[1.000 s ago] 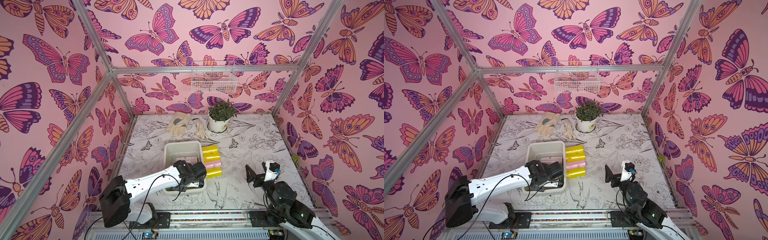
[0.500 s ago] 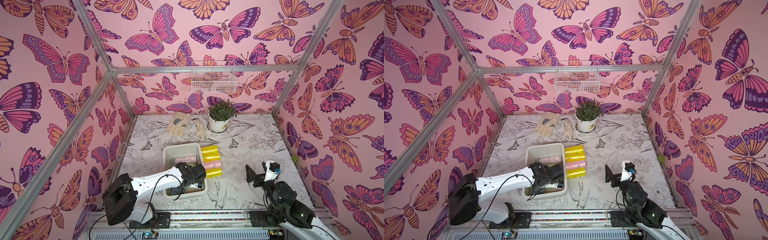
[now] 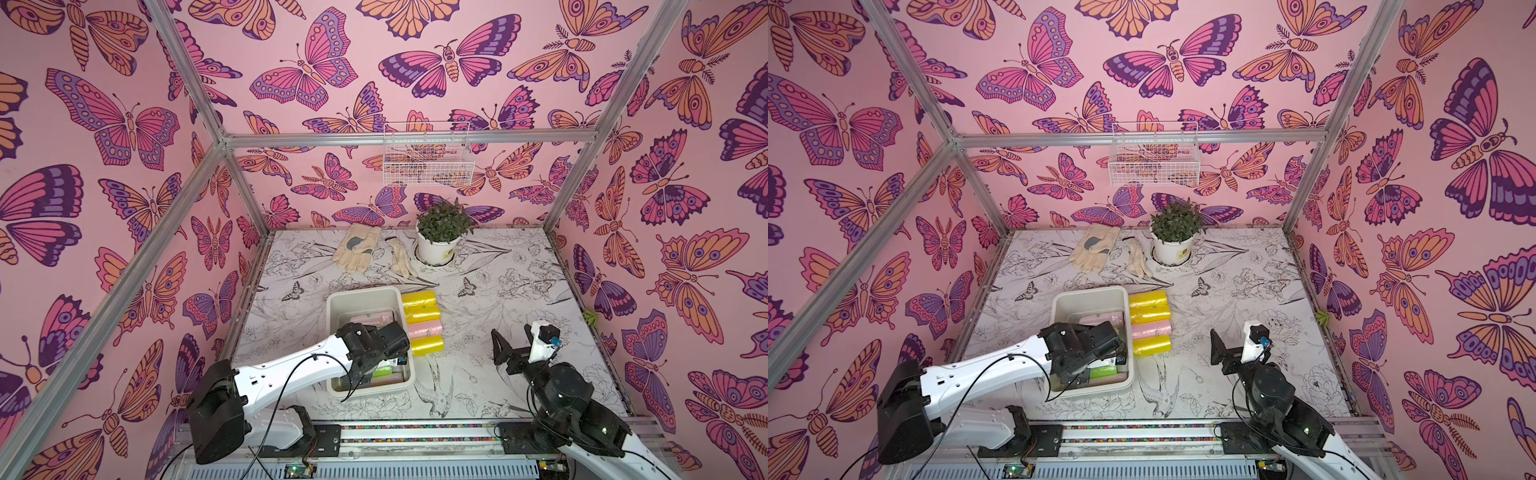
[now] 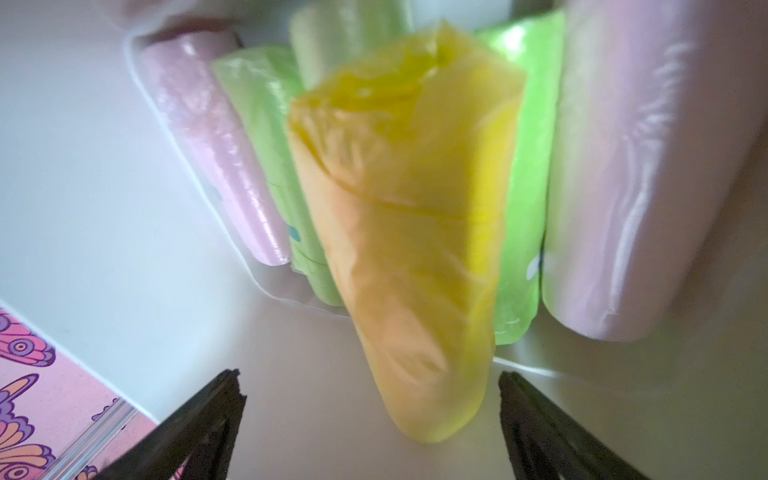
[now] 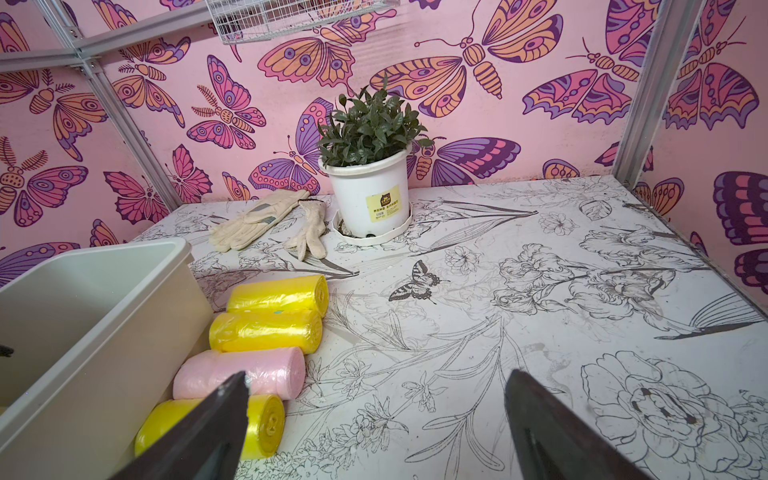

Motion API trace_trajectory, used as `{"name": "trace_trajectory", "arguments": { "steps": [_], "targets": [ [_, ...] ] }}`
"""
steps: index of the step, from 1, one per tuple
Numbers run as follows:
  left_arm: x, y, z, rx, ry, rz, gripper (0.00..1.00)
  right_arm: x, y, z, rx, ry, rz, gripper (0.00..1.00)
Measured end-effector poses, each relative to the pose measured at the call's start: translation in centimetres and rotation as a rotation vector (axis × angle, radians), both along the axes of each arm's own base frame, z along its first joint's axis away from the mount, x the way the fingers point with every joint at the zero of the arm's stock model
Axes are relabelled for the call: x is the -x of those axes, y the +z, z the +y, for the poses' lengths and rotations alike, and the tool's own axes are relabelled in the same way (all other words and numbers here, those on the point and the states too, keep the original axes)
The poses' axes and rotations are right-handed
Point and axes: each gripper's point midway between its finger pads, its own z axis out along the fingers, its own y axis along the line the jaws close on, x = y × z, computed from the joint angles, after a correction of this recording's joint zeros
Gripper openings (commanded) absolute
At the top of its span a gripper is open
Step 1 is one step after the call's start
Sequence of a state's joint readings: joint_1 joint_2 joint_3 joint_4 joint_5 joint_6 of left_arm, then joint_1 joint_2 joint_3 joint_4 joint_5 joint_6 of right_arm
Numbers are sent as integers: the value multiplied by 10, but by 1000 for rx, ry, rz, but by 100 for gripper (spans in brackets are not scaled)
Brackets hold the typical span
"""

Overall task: Put the roll of trash bags into the storage box
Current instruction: Place the roll of trash bags in the storage box.

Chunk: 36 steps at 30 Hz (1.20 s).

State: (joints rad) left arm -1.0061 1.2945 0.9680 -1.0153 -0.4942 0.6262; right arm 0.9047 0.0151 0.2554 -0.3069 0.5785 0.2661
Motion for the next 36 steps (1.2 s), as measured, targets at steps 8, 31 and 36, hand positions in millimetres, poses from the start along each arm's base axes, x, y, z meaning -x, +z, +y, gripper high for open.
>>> {"name": "trace_trajectory", "arguments": {
  "steps": [8,31,36],
  "targets": [
    [-14,87,-22,392,150,-161,100,-5,-8,7,25,3,16,99],
    [-68,96,113,1212,1414,-166,100,-34,-66,67,324,99,289,99],
    [-78,67,121,1187,1547,-33,100,-31,-67,77,326,155,289,99]
  ]
}}
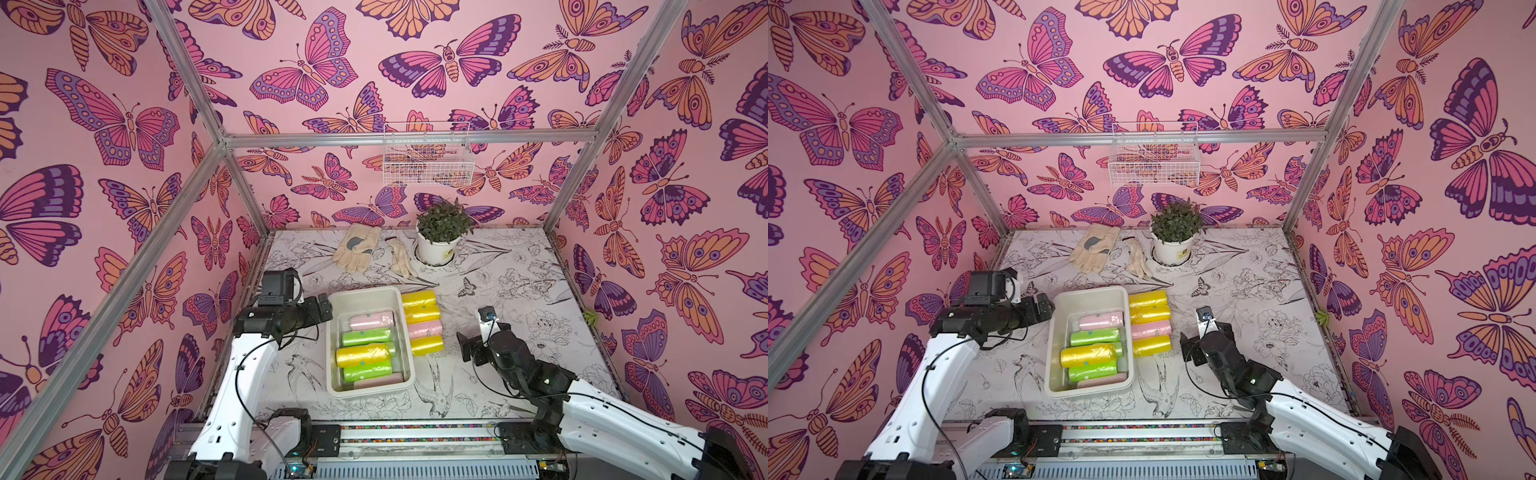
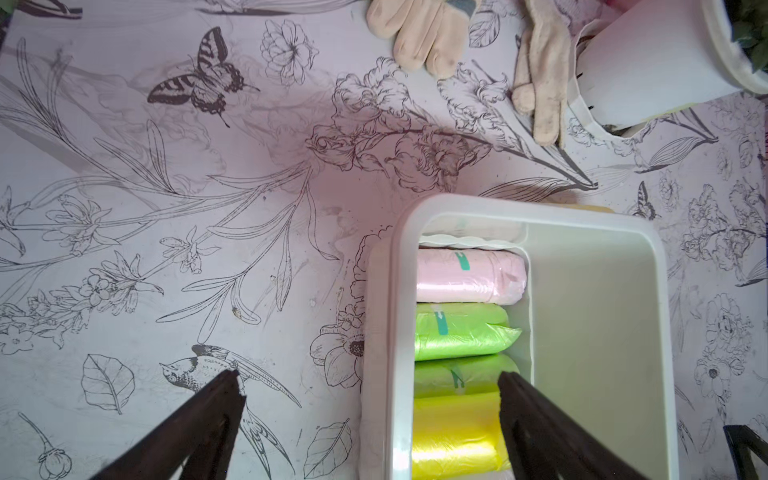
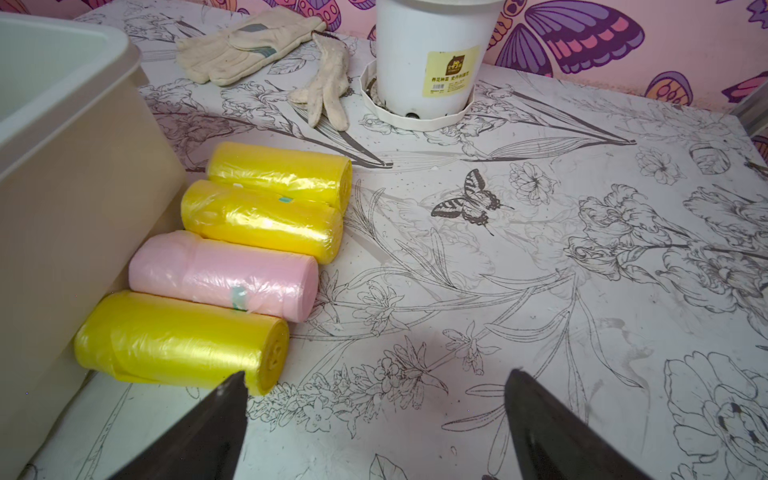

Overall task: Put the roll of trash bags into the storage box
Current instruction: Pick up the roll of trash bags from the center of the board.

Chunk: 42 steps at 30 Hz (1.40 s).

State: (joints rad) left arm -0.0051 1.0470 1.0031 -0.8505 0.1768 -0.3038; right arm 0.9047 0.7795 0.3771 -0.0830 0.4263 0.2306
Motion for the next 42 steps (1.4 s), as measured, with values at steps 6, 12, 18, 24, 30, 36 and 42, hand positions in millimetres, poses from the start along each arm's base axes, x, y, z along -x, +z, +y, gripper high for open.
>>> {"name": "trace_trajectory", "arguments": {
  "steps": [6,12,18,24,30,36,42],
  "targets": [
    [9,17,6,-24,16,-66,100,3,-9,13,23,72,23,99],
    [26,40,18,-76,65,-187,100,3,-9,35,112,207,42,99],
    [26,34,25,-109,89,-168,100,-8,26,83,177,359,101,99],
    [26,33,30,-129,106,-169,100,-3,11,79,342,461,147,99],
    [24,27,34,-153,118,-145,100,15,-11,86,361,627,197,97],
    [18,12,35,-165,114,-82,100,27,-37,92,422,772,207,95],
    [18,11,35,-165,113,-76,100,23,-61,94,501,844,248,92]
  ]
}}
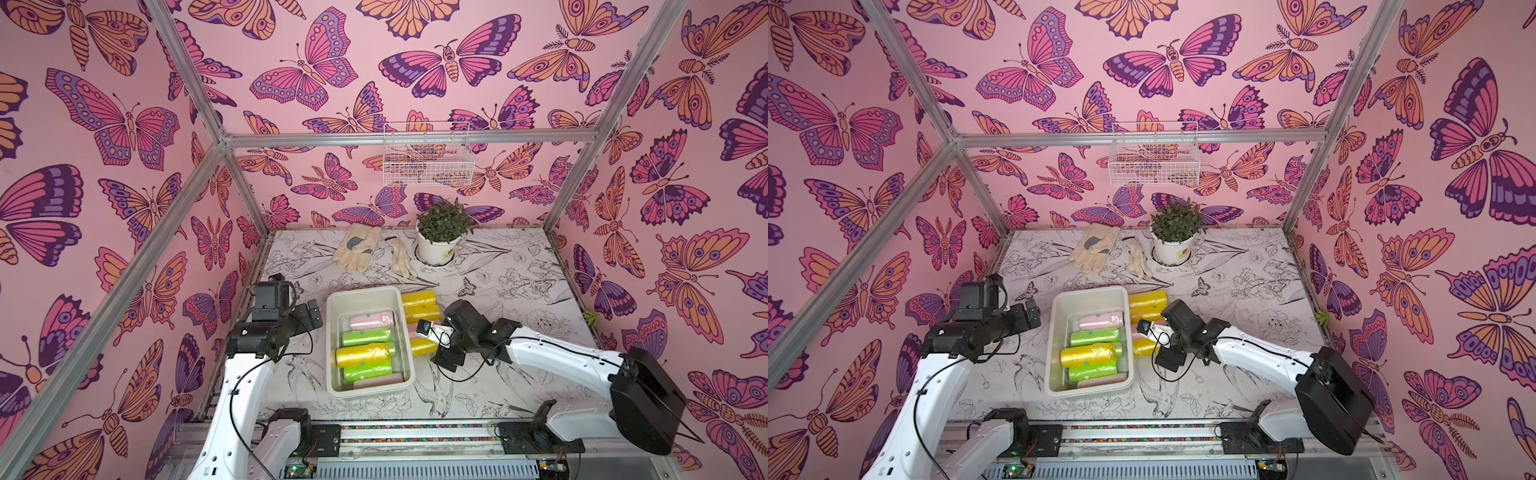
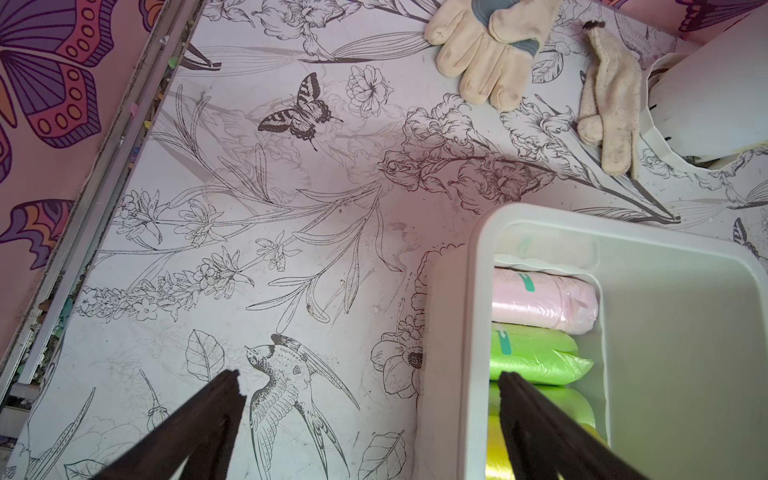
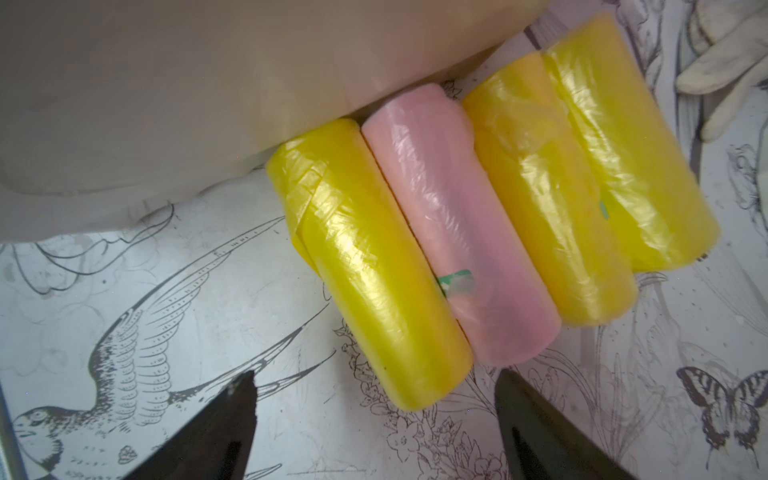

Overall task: Put the roll of trash bags into the storage box
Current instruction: Pick up the roll of trash bags from the center of the board.

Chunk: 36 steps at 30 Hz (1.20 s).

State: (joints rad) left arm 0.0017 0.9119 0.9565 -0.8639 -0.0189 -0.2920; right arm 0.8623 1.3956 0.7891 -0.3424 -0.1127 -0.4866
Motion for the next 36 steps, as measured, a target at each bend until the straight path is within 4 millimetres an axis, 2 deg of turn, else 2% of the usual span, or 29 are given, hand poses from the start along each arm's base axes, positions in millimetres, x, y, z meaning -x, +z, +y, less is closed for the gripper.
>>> {"name": "trace_trajectory", "arguments": {
  "steps": [7,17,23,26,31,36],
  "targets": [
    [2,1,0,0,-3,-9,100,-6,-27,6,92,71,44,92],
    [4,6,2,-6,5,-32,100,-13,-25,5,122,85,13,94],
    [4,4,2,-6,5,-28,100,-22,-28,12,139,81,24,95],
    [4,4,2,-6,5,-27,100,-25,-33,16,149,82,35,92],
    [4,4,2,-6,5,-27,100,-22,-52,13,197,82,78,89],
    [4,4,2,-6,5,-27,100,-21,-53,12,206,82,78,80]
  ]
}}
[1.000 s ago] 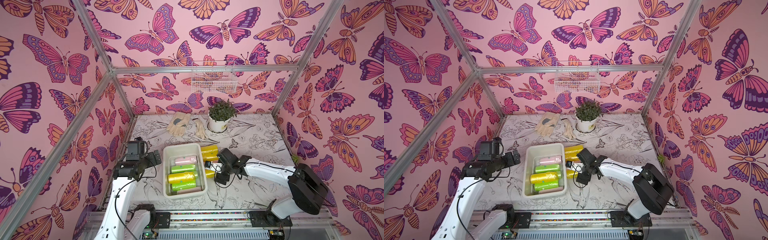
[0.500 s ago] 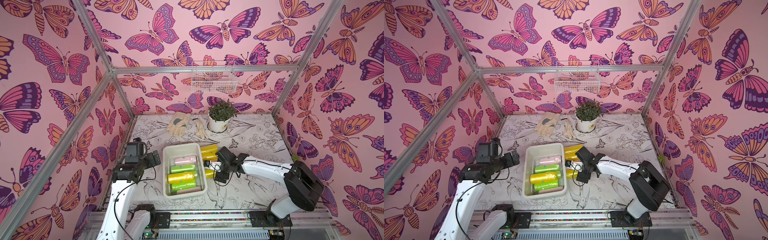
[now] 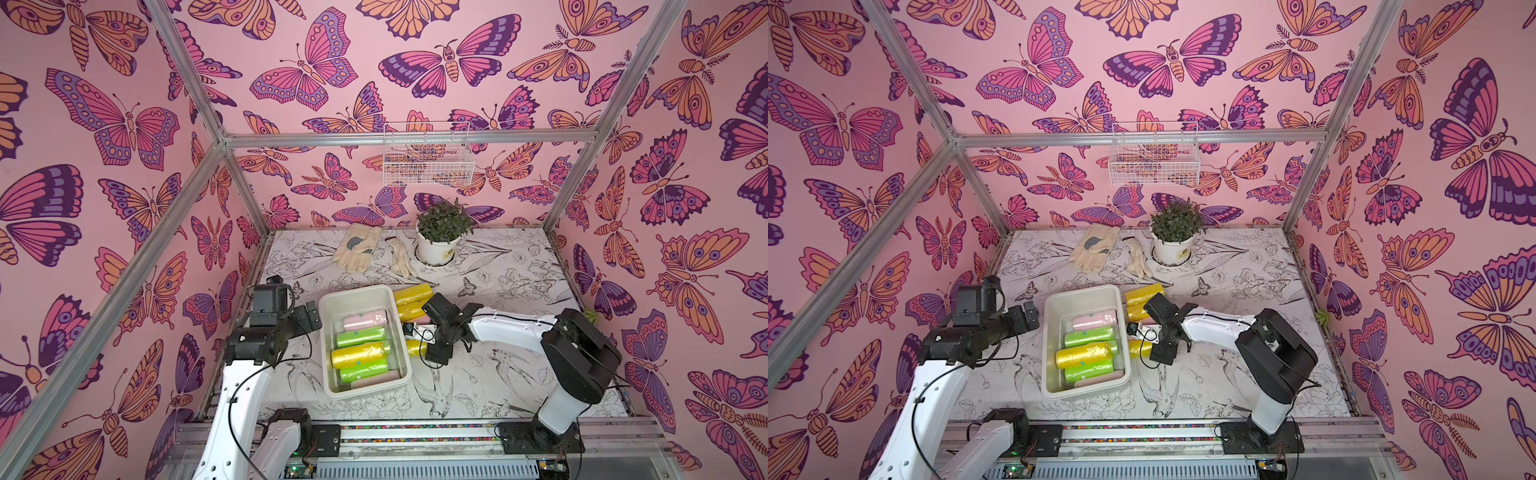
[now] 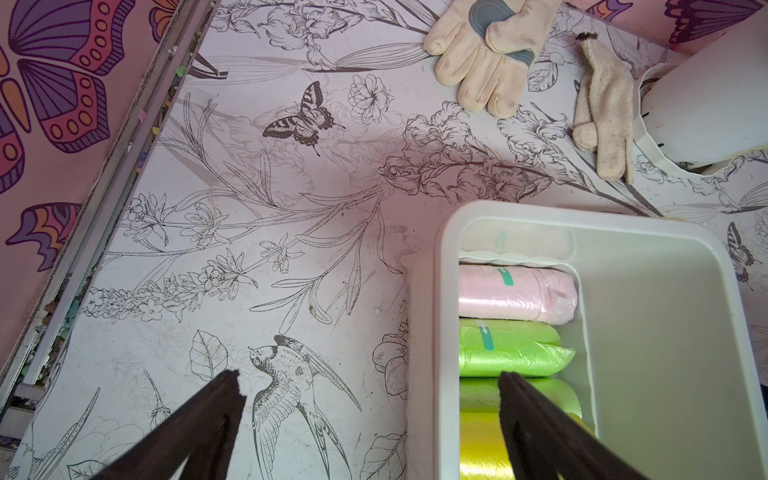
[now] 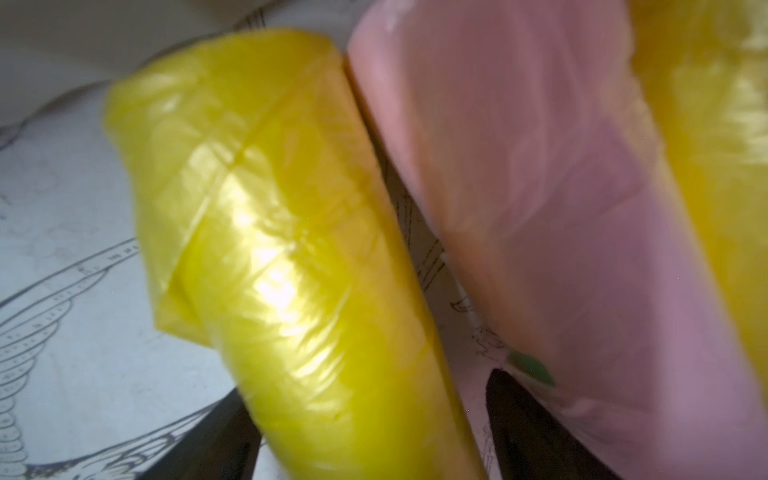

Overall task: Put the roll of trash bags into the storage box
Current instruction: Pick up the roll of trash bags from the center of the board.

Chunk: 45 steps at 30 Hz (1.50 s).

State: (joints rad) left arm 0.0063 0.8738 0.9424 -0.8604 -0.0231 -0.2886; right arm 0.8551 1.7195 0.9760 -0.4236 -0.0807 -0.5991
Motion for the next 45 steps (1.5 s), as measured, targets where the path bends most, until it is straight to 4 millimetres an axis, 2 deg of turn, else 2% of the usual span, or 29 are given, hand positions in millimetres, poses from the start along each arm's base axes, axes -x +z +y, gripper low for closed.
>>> {"name": "trace_trajectory", "arguments": {
  "steps": [3,8,12,15,18,24,32,38,42,45],
  "targets": [
    [0,0,0,-1,0,0,100,2,-1,-1,8,-11,4,62],
    [0,0,1,0,2,0,100,6,-1,-4,17,-40,21,40],
    [0,0,2,0,8,0,100,14,3,-10,12,-68,25,14],
    [0,0,2,0,8,0,100,21,7,-17,10,-87,32,4],
    [0,0,2,1,8,0,100,25,18,-21,-14,-111,21,1],
    [0,1,1,3,5,-5,100,19,62,-22,-111,-173,-62,0],
    [2,5,1,3,5,-23,100,19,112,-42,-196,-279,-162,0],
    [3,6,1,2,5,-22,100,19,136,-55,-232,-316,-221,0],
    [1,20,-11,45,-62,-62,100,18,151,-56,-239,-311,-242,0],
    [1,25,-24,89,-127,-79,100,13,175,-47,-258,-287,-269,0]
  ]
}}
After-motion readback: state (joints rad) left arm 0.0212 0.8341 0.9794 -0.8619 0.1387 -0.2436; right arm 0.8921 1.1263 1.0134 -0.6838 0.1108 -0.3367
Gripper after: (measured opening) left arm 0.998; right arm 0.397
